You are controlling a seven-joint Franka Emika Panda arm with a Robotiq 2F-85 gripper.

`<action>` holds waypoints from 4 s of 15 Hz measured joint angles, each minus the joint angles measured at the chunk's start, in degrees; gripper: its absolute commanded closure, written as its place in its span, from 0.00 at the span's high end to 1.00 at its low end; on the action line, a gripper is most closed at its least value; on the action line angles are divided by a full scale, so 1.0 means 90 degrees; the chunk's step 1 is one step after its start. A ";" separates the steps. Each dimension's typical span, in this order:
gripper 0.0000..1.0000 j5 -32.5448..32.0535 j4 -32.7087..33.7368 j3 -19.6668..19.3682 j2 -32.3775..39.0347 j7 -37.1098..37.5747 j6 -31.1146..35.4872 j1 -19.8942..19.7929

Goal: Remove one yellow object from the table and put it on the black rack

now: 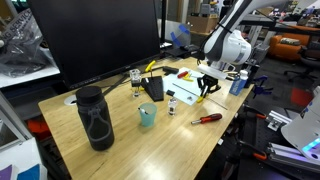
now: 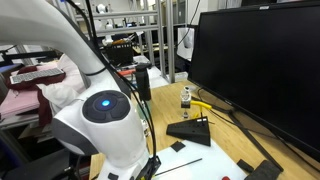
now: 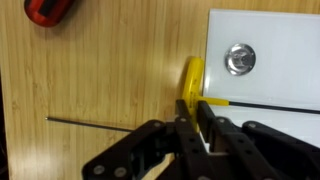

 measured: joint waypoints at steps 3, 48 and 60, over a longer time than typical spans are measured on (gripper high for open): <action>0.04 -0.0226 -0.0061 -0.0013 -0.0159 0.0006 -0.0140 0.0005; 0.04 -1.1184 0.1780 0.0663 -0.1292 0.4196 -0.4696 0.0265; 0.04 -1.2989 0.3393 0.1271 -0.0246 0.3108 -0.7265 0.1186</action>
